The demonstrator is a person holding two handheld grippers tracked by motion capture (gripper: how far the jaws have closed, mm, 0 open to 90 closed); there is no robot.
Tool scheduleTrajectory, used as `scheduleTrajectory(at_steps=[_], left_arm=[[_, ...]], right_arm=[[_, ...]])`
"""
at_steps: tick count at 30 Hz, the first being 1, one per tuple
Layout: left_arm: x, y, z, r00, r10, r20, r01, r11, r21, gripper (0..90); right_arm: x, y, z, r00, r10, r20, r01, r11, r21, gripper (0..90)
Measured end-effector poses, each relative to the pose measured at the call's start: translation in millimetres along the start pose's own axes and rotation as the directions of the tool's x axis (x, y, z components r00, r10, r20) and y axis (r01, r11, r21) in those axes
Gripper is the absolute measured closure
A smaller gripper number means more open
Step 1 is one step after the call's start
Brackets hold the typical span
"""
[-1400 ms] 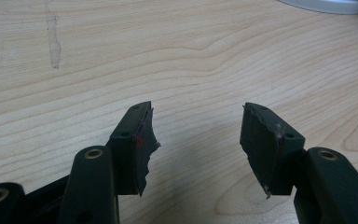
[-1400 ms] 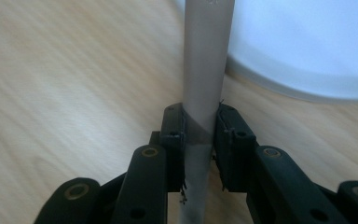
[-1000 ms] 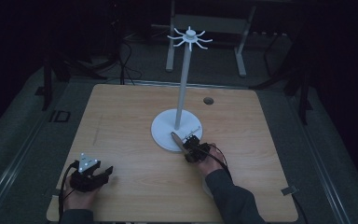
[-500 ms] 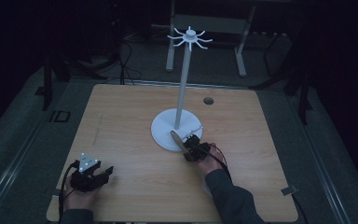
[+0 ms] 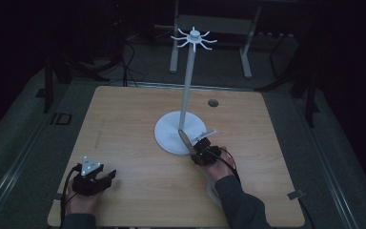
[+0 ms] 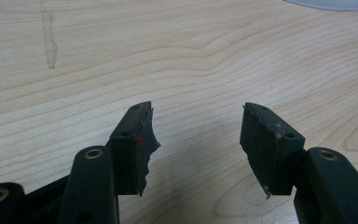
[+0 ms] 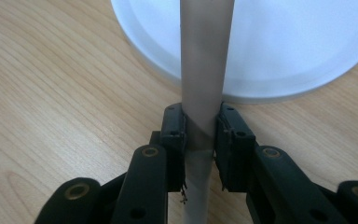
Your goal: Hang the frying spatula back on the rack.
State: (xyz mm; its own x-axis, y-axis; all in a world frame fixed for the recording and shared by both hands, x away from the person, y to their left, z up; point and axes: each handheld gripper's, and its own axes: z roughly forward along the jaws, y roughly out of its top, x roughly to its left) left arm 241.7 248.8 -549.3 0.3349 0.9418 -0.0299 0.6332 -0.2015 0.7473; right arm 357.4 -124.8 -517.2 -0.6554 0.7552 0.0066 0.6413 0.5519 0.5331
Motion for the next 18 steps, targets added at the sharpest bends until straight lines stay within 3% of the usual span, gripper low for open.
scheduleTrajectory(at_steps=[6,9,10,12,13,14,15,18], left_arm=[[-0.7,-0.1,-0.3,1.0000,0.003,-0.001,-0.003,1.0000,-0.001,44.3],[-0.7,-0.1,-0.7,1.0000,0.000,-0.002,0.000,1.0000,-0.005,44.3],[-0.7,-0.1,-0.8,1.0000,-0.001,-0.001,0.001,1.0000,-0.007,44.3],[-0.7,0.0,-1.0,1.0000,0.001,-0.002,-0.001,1.0000,-0.007,44.2],[-0.8,0.0,-0.9,1.0000,0.002,-0.002,-0.003,1.0000,-0.007,44.2],[-0.9,0.1,-0.7,1.0000,0.002,-0.002,-0.002,1.0000,-0.007,44.1],[-1.0,0.1,-0.6,1.0000,0.003,-0.003,-0.003,1.0000,-0.007,44.1],[-0.9,0.0,-1.0,1.0000,0.005,-0.007,-0.005,1.0000,-0.008,43.9]], right_arm=[[-1.6,-1.6,-11.3,1.0000,-0.001,0.004,0.002,0.998,-0.057,74.8],[-5.9,-1.2,-23.8,0.9997,0.022,-0.006,-0.022,0.992,-0.124,74.8],[-5.9,-1.2,-23.8,0.9997,0.022,-0.006,-0.022,0.992,-0.124,74.8],[-11.6,-0.4,-34.9,0.9982,0.052,-0.029,-0.056,0.983,-0.176,74.8],[-11.6,-0.4,-34.9,0.9982,0.052,-0.029,-0.056,0.983,-0.176,74.8],[-15.3,0.0,-41.7,0.9978,0.054,-0.037,-0.061,0.975,-0.215,74.8],[-15.3,0.0,-41.7,0.9978,0.054,-0.037,-0.061,0.975,-0.215,74.8],[-19.3,0.3,-50.9,0.9978,0.056,-0.037,-0.063,0.962,-0.265,74.7]])
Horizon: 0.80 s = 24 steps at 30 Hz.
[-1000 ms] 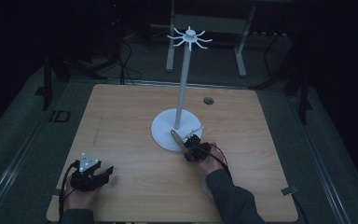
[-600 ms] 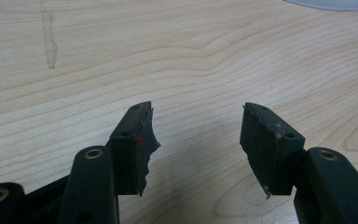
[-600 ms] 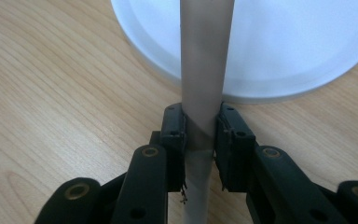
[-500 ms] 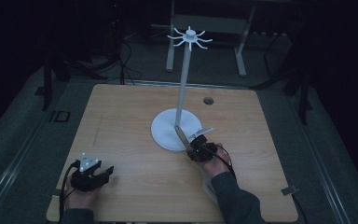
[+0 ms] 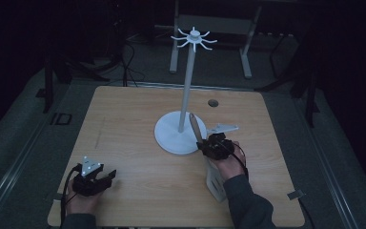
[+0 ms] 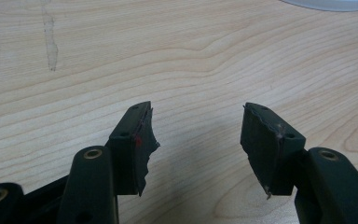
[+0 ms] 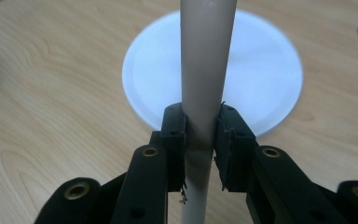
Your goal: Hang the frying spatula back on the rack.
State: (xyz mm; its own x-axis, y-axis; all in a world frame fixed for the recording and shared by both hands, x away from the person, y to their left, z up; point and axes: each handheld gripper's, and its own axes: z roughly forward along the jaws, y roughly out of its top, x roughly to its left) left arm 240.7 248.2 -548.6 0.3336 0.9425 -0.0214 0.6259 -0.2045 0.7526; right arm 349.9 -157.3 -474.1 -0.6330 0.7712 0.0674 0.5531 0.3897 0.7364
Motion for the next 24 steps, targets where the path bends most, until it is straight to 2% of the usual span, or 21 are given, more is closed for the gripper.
scheduleTrajectory(at_steps=[4,8,13,18,24], left_arm=[[0.1,-0.2,0.0,1.0000,-0.002,-0.003,0.002,1.0000,0.000,43.9],[0.1,-0.2,0.2,1.0000,-0.001,-0.005,0.001,1.0000,0.001,44.0],[0.4,-0.1,-0.1,1.0000,-0.006,0.002,0.006,1.0000,-0.004,43.8],[0.1,0.0,-0.5,1.0000,-0.005,0.002,0.005,1.0000,-0.006,44.1],[-0.2,0.0,-0.4,1.0000,-0.002,0.001,0.002,1.0000,-0.006,44.5]], right_arm=[[-1.0,2.3,-9.1,0.9999,-0.012,0.007,0.012,0.997,-0.073,74.7],[-0.8,4.9,-17.6,0.9997,-0.023,0.011,0.025,0.989,-0.148,74.7],[-2.4,8.3,-22.7,0.9997,-0.023,0.005,0.024,0.984,-0.177,74.7],[-3.3,14.3,-29.2,0.9996,-0.026,-0.002,0.025,0.975,-0.223,74.8],[-2.5,19.5,-32.8,0.9993,-0.034,-0.014,0.029,0.968,-0.249,74.8]])
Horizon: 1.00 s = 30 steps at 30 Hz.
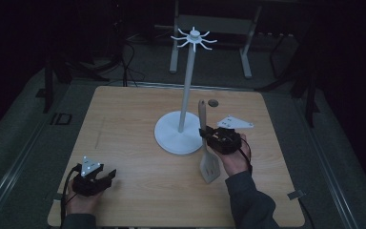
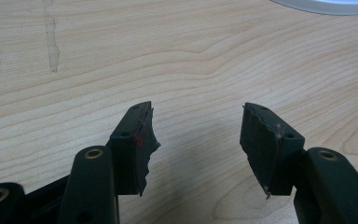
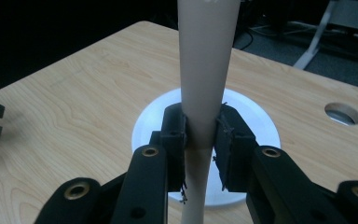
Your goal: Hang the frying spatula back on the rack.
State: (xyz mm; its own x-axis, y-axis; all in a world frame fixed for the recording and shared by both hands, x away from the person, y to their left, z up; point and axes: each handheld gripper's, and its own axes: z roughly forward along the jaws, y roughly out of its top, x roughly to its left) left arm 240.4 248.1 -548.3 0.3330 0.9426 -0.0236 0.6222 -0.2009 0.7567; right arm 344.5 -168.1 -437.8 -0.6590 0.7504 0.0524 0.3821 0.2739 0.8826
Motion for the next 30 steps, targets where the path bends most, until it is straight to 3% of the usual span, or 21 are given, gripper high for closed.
scheduleTrajectory(at_steps=[8,30], left_arm=[[-0.1,-0.1,-0.1,1.0000,-0.001,0.000,0.001,1.0000,-0.002,44.6],[0.2,-0.2,0.2,1.0000,0.002,-0.003,-0.002,1.0000,0.001,44.8]], right_arm=[[1.8,8.0,-1.7,0.9999,-0.012,-0.005,0.011,0.999,-0.040,74.8],[-0.7,31.1,-5.3,0.9997,-0.020,-0.010,0.019,0.996,-0.088,74.9]])
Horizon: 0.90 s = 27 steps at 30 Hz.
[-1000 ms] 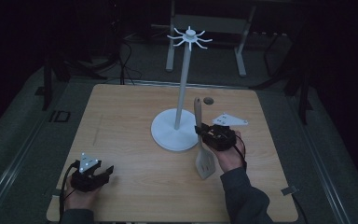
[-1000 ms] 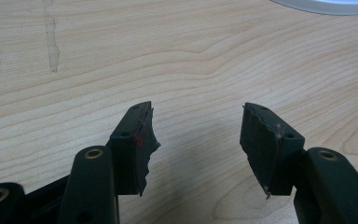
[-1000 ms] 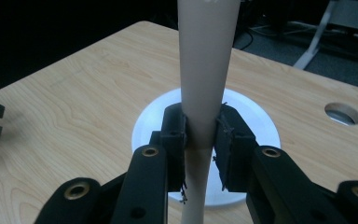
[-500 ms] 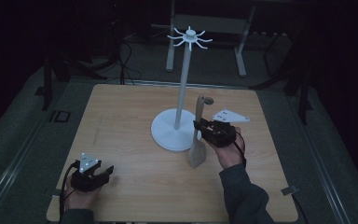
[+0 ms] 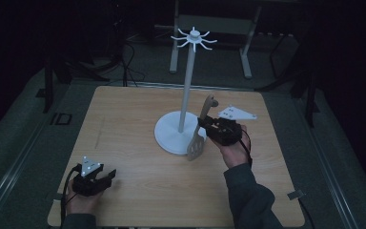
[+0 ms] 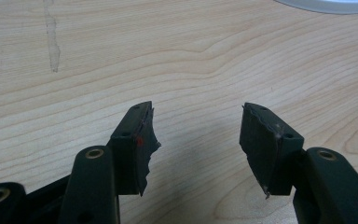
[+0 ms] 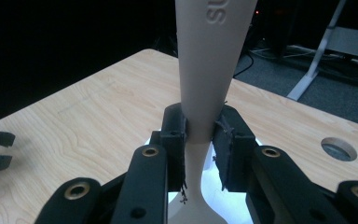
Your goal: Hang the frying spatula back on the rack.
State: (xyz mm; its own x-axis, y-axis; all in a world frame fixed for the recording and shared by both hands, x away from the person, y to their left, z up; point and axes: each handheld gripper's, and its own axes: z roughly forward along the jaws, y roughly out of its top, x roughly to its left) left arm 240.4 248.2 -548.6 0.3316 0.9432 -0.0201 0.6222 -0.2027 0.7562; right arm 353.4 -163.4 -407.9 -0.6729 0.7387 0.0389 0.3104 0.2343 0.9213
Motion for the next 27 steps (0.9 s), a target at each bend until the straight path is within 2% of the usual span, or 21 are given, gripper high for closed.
scheduleTrajectory(at_steps=[27], left_arm=[[0.3,0.0,-0.7,1.0000,-0.006,-0.005,0.006,1.0000,-0.005,44.5]], right_arm=[[-12.0,29.9,0.8,1.0000,0.007,0.003,-0.007,0.999,-0.041,74.9]])
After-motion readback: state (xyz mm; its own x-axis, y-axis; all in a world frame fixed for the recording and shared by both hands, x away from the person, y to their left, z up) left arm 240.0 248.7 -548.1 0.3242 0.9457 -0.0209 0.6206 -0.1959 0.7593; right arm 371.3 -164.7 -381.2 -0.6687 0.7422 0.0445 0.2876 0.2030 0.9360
